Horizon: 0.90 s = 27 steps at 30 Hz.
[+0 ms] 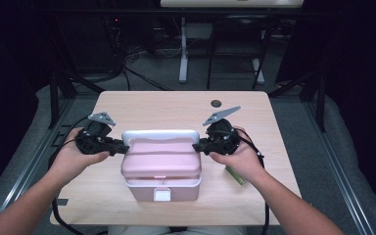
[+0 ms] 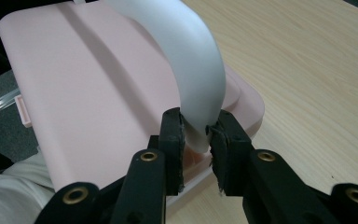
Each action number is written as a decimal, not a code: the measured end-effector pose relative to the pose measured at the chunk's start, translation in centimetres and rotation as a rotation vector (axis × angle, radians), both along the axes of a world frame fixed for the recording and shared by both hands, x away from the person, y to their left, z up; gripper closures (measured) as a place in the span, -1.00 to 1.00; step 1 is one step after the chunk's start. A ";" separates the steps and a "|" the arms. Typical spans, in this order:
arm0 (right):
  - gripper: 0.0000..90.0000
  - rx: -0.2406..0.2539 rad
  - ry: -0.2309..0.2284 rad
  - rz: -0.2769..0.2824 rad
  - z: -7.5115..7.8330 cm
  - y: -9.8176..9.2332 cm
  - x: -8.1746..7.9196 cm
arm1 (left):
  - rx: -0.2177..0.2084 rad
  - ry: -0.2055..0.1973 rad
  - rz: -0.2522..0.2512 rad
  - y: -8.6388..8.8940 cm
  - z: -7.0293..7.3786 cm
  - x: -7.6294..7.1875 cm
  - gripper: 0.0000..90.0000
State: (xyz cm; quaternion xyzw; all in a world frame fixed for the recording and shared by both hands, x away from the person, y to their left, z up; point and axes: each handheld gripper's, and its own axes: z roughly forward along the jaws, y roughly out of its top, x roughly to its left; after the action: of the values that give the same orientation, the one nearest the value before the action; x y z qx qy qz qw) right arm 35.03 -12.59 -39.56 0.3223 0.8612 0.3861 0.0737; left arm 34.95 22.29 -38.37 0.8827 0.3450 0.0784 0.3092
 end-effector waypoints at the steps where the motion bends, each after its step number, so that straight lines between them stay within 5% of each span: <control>1: 0.66 -0.001 -0.001 0.002 -0.1 0.0 0.0 | 0.004 0.000 -0.001 0.1 0.0 -0.2 0.62; 12: 0.67 0.025 0.026 -0.004 0.5 -0.3 0.2 | 0.048 0.031 -0.048 2.1 -0.9 -3.2 0.90; 27: 0.67 0.041 0.043 -0.015 0.9 -0.4 0.8 | 0.096 0.076 -0.152 -0.6 -3.1 -3.5 1.00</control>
State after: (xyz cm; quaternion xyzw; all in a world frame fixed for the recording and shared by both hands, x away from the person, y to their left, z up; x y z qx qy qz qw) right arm 35.84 -12.97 -38.70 0.3385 0.8520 0.3961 0.0516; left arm 31.48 21.69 -41.48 0.9225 0.2844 0.0374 0.2582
